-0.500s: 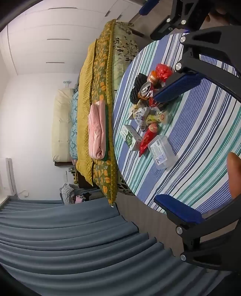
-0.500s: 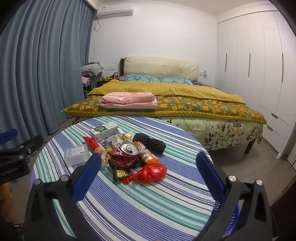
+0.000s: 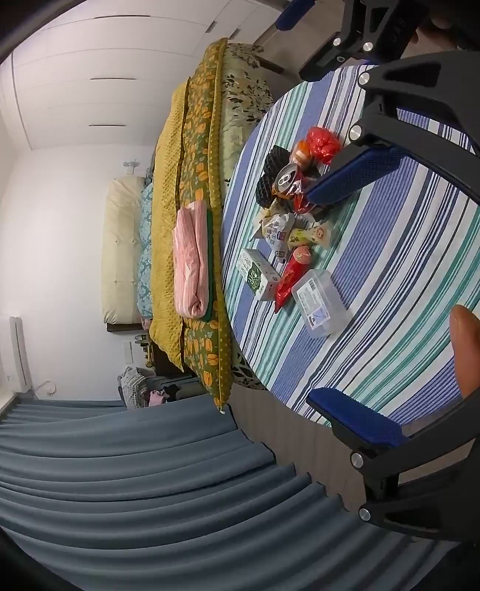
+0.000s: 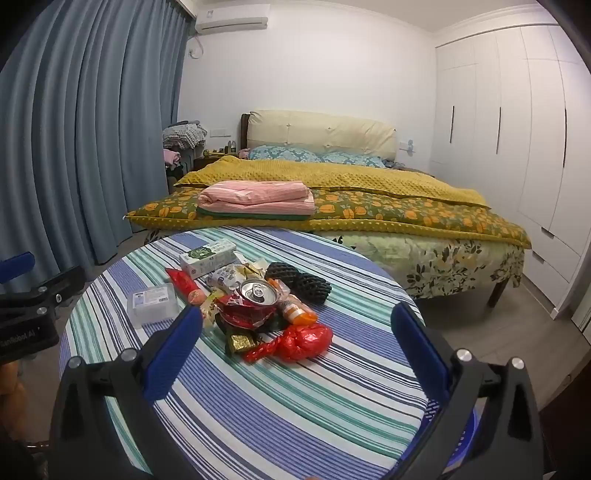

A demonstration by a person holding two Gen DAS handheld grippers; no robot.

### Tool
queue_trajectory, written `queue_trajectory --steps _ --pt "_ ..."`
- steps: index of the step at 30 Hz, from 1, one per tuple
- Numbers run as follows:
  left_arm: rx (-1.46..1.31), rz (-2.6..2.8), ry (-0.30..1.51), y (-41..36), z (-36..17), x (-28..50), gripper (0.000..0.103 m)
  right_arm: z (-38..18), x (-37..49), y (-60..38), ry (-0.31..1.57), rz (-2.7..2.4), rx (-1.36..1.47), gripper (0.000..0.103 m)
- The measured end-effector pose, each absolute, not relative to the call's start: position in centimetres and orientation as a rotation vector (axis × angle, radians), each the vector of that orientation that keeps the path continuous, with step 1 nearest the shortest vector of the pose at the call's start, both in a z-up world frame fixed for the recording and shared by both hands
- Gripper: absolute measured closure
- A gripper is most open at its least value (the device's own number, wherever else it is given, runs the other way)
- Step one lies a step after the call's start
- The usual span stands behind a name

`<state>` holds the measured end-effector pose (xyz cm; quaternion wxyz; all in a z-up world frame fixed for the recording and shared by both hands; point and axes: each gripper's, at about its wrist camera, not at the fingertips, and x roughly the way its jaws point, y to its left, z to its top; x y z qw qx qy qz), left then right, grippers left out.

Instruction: Collect trash

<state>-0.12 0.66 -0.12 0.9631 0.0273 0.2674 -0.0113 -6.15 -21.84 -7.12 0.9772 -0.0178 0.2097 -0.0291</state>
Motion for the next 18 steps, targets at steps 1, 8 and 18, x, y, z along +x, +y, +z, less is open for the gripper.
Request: queue_trajectory --steps 1,8,18 --pt "0.055 -0.024 0.541 0.63 -0.06 -0.24 0.005 -7.18 -6.19 -22.01 0.423 -0.059 -0.034 0.005" --pt "0.061 -0.021 0.544 0.49 -0.05 -0.27 0.005 -7.31 -6.35 -22.45 0.427 -0.062 -0.033 0.005" --pt "0.064 -0.019 0.547 0.30 -0.06 -0.21 0.005 -7.29 -6.48 -22.36 0.429 -0.065 -0.038 0.005"
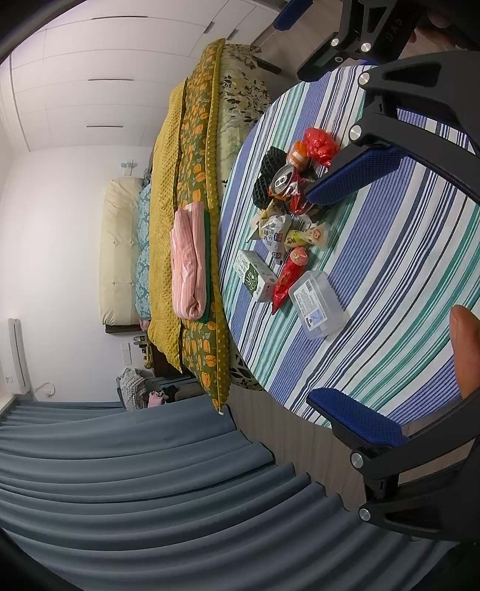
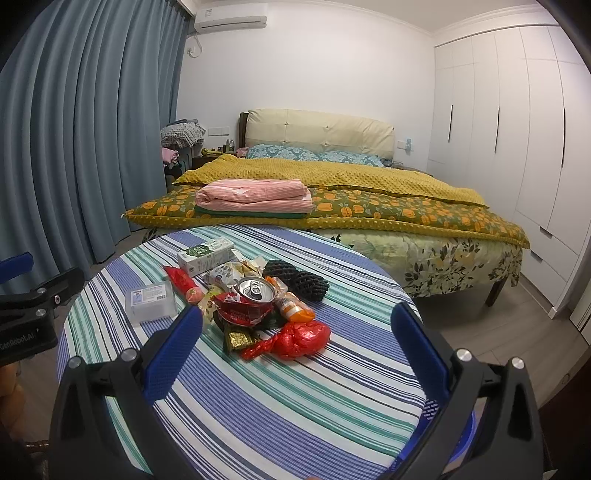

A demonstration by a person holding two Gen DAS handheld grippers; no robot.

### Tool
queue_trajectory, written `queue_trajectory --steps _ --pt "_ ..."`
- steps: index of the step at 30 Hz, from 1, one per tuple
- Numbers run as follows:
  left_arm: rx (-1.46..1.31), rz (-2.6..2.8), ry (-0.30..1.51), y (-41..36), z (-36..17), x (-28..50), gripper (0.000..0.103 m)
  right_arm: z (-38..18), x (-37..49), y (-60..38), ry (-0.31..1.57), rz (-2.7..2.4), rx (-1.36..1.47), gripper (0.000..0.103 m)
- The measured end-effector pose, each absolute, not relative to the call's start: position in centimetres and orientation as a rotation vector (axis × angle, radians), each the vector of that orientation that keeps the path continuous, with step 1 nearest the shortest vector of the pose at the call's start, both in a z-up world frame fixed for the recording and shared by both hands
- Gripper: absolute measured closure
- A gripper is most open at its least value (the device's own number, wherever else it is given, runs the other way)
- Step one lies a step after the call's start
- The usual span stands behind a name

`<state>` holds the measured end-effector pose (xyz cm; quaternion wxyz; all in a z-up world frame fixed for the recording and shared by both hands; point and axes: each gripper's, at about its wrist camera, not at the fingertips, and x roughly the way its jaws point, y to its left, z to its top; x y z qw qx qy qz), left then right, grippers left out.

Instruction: Collect trash

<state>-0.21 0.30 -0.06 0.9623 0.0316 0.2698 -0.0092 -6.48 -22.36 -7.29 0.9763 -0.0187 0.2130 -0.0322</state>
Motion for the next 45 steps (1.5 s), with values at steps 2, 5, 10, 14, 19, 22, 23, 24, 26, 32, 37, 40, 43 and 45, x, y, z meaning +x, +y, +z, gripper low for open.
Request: queue_trajectory --steps 2,5,10,14,19,22,23,24,26,32,37,40,43,45 --pt "0.064 -0.019 0.547 0.3 -0.1 -0.2 0.005 -7.3 -6.6 -22.4 0.430 -0.064 -0.038 0.005" --pt "0.065 -0.019 0.548 0.2 -0.2 -0.1 0.005 -7.3 -6.6 -22.4 0.431 -0.064 -0.039 0.005" --pt "0.066 -0.022 0.550 0.1 -0.4 -0.1 0.005 -7.2 -6.7 -22.4 0.429 -0.065 -0.042 0.005" --pt "0.070 -0.024 0.548 -0.7 -1.1 -0.9 0.005 -7.2 -6.7 -22.4 0.431 -0.065 -0.039 0.005" --pt "0.070 -0.025 0.550 -0.6 -1.1 -0.8 0.005 -7.3 -6.9 -22.6 0.428 -0.065 -0.040 0.005" --pt "0.070 -0.025 0.551 -0.6 -1.0 -0.8 0.005 -7.2 -7.0 -22.6 0.428 -0.066 -0.042 0.005" --pt "0.070 -0.025 0.551 -0.6 -1.0 -0.8 0.005 -7.2 -6.9 -22.5 0.428 -0.065 -0.042 0.005" --pt "0.071 -0.025 0.551 -0.7 -1.1 -0.9 0.005 -7.2 -6.9 -22.5 0.429 -0.066 -0.042 0.005" --pt "0.069 -0.026 0.552 -0.7 -1.1 -0.8 0.005 -7.2 -6.9 -22.5 0.428 -0.066 -0.043 0.005" --pt "0.069 -0.024 0.552 -0.7 -1.0 -0.8 0.005 -7.2 -6.9 -22.4 0.429 -0.066 -0.044 0.005" --pt "0.069 -0.025 0.553 -0.6 -1.0 -0.7 0.005 -7.2 -7.0 -22.5 0.428 -0.067 -0.046 0.005" --pt "0.069 -0.025 0.554 -0.6 -1.0 -0.7 0.005 -7.1 -7.0 -22.4 0.428 -0.067 -0.046 0.005" --pt "0.068 -0.025 0.553 -0.6 -1.0 -0.7 0.005 -7.1 -7.0 -22.4 0.428 -0.068 -0.047 0.005" --pt "0.068 -0.026 0.553 -0.6 -1.0 -0.7 0.005 -7.1 -6.9 -22.3 0.428 -0.067 -0.048 0.005"
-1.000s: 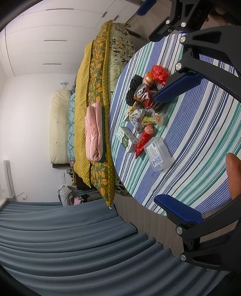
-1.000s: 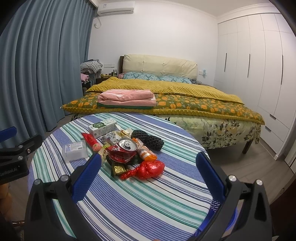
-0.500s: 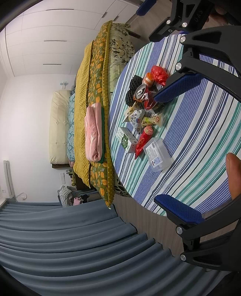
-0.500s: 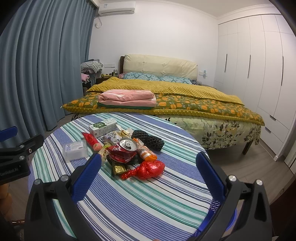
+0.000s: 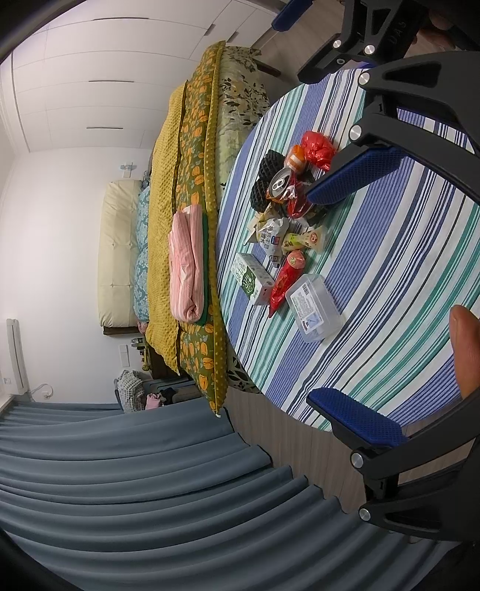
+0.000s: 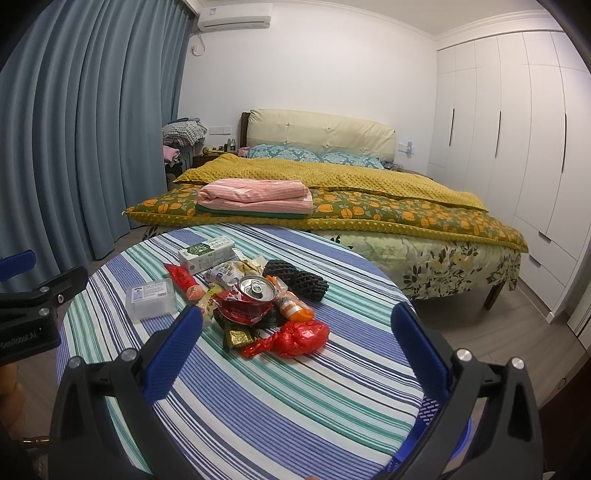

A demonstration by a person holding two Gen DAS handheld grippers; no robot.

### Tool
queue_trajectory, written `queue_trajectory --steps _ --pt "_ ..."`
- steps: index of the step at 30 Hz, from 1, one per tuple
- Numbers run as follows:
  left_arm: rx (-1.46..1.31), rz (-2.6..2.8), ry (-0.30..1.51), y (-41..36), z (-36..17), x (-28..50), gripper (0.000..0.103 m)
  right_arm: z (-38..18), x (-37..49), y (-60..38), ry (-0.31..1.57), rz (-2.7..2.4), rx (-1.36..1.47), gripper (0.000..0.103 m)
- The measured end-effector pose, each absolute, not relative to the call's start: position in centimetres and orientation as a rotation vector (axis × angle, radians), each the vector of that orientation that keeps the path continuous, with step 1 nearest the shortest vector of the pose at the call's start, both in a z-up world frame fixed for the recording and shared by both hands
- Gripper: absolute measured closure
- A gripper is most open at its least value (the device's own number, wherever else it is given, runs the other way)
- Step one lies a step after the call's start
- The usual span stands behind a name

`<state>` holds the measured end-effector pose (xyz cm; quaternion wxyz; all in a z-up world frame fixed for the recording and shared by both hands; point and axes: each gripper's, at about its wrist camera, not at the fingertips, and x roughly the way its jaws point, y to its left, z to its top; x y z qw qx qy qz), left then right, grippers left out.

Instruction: Collect trash

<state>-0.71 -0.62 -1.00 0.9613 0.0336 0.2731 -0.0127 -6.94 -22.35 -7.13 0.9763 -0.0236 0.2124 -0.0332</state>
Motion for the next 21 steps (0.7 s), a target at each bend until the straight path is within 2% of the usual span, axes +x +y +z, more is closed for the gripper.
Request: queue_trajectory --steps 21 --pt "0.066 -0.027 0.557 -0.73 -0.89 -0.81 0.005 -7.10 -7.04 -22.39 0.430 -0.067 -0.053 0.005"
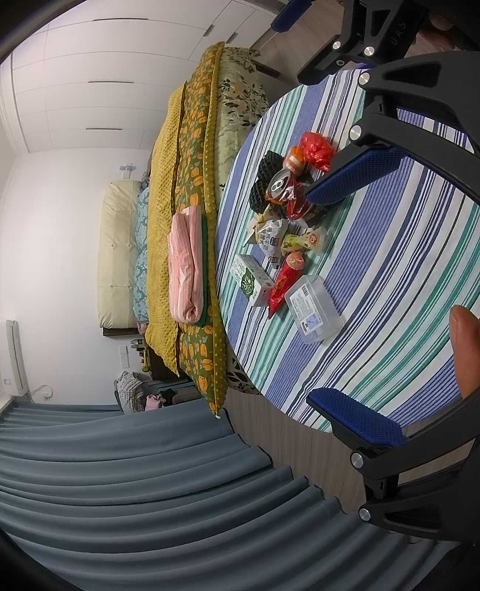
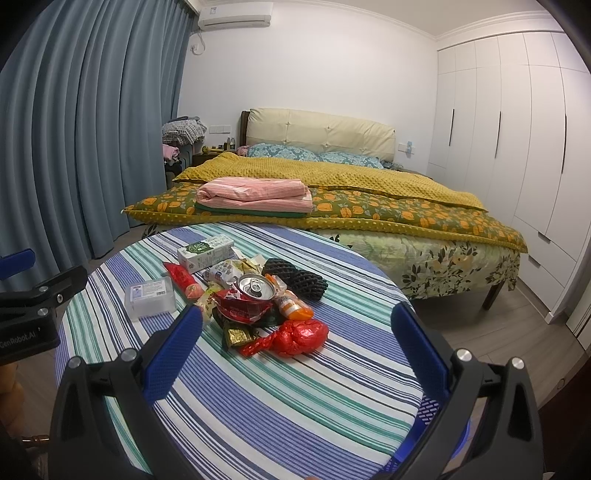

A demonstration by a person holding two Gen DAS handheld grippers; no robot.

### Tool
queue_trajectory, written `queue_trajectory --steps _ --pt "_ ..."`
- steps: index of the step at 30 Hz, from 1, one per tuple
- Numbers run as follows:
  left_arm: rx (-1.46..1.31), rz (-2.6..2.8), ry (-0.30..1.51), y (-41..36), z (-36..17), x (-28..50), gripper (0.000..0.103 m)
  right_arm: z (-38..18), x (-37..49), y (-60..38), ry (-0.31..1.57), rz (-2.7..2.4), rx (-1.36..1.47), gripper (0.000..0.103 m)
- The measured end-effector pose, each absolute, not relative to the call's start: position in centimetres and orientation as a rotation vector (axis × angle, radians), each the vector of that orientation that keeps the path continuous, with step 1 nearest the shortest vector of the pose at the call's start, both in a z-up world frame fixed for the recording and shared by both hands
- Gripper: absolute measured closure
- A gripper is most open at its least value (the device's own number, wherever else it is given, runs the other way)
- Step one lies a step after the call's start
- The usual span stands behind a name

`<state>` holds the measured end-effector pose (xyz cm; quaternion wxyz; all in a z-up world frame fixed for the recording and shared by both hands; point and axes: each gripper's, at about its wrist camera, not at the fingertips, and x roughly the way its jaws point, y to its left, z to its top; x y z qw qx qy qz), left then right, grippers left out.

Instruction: Collect trash

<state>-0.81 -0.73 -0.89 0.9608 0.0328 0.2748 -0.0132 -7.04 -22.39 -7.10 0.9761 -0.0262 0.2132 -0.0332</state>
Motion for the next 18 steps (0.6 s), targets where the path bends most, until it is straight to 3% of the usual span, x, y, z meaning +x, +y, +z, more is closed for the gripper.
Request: queue_trajectory --steps 18 --pt "0.067 -0.026 0.558 -0.77 -0.96 -0.96 0.005 -7.17 -7.04 -22.37 0.431 -0.068 -0.055 0.005"
